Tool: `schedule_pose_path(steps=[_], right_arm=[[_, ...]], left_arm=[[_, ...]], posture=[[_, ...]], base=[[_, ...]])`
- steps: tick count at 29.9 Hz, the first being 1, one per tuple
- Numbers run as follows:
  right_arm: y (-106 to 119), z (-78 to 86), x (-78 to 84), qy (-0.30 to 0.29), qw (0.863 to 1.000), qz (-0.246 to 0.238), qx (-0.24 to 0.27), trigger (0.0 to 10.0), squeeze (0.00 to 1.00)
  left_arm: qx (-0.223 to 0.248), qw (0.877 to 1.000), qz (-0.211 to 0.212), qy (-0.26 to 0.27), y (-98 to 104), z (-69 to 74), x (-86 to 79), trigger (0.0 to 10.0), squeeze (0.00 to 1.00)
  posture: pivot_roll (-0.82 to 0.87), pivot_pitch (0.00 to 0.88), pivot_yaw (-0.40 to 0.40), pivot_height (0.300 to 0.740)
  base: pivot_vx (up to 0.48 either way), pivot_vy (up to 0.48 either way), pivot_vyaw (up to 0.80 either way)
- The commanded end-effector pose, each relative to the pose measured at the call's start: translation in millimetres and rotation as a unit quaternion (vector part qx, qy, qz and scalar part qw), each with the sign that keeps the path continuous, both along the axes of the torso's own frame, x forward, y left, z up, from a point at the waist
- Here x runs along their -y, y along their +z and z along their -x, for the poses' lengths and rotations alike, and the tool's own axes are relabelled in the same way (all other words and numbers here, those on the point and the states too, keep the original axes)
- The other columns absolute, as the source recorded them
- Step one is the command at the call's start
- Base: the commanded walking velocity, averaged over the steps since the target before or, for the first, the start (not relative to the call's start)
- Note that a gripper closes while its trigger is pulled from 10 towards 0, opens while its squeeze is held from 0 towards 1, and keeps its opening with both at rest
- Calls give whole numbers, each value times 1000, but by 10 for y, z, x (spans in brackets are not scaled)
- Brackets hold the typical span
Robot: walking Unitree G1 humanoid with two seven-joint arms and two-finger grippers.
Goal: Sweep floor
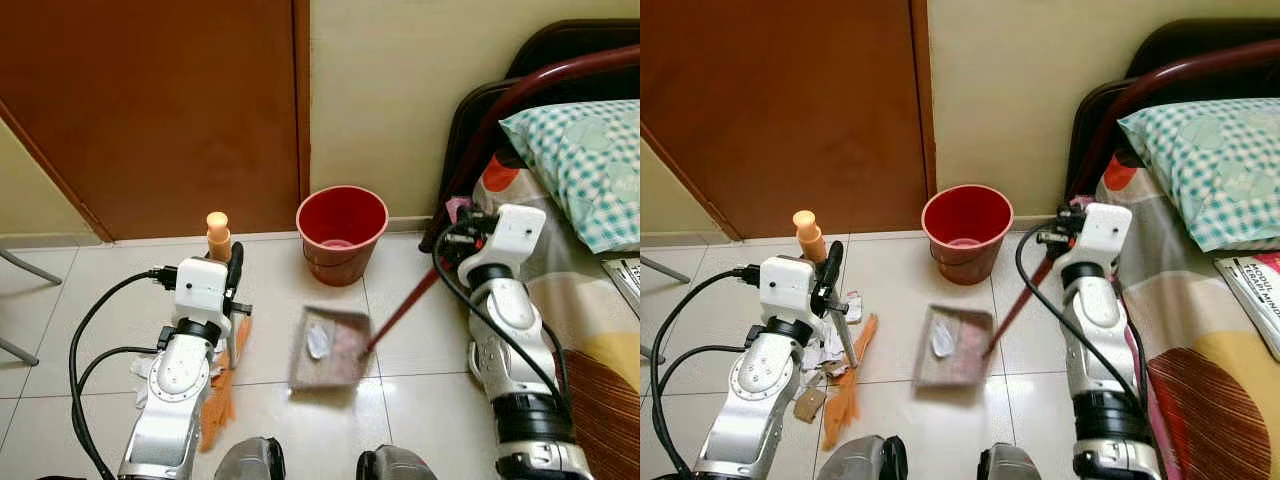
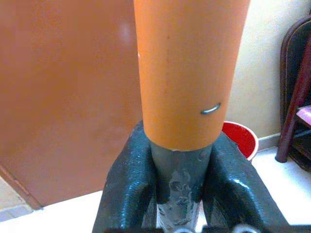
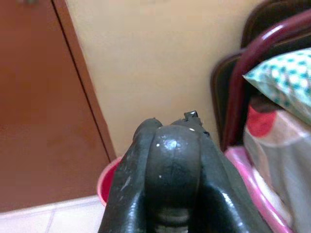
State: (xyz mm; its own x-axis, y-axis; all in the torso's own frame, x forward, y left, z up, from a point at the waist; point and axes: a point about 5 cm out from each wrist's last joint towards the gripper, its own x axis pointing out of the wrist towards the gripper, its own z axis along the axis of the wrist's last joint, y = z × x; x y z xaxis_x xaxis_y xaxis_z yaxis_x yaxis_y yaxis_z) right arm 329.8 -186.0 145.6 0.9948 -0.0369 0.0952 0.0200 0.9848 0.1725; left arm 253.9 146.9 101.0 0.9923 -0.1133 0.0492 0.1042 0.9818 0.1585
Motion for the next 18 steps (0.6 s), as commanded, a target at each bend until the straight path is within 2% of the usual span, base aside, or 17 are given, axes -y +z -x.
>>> schedule_pose_path(steps=[1,4,10,11,13,15,18], right_arm=[[263,-91,5,11,999,-16,41,10000,0],[398,-150,-17,17,998,-24,57,10000,0],[841,-340,-86,34,992,-71,98,10000,0],[841,-340,-86,34,992,-71,98,10000,0],[1054,-433,-99,32,988,-90,121,10000,0],[1117,-458,-102,31,987,-96,128,10000,0],[1398,-531,-89,22,981,-91,167,10000,0]], left_arm=[[-5,1000,-5,7,-21,-3,-23,10000,0],[-5,1000,-4,6,-22,-7,-17,10000,0],[-5,1000,5,6,-21,-25,33,10000,0],[-5,1000,5,6,-21,-25,33,10000,0],[-5,1000,7,6,-29,-19,50,10000,0],[-6,1000,8,6,-29,-17,52,10000,0],[-6,1000,10,6,-34,-19,67,10000,0]], posture=[[-3,73,-8,740],[-5,71,-10,740],[-8,72,-17,740],[-8,72,-17,740],[-8,73,-20,740],[-8,73,-20,740],[-5,74,-23,740]], base=[[0,0,0],[0,0,0],[0,0,0],[0,0,0],[0,0,0],[0,0,0],[0,0,0]])
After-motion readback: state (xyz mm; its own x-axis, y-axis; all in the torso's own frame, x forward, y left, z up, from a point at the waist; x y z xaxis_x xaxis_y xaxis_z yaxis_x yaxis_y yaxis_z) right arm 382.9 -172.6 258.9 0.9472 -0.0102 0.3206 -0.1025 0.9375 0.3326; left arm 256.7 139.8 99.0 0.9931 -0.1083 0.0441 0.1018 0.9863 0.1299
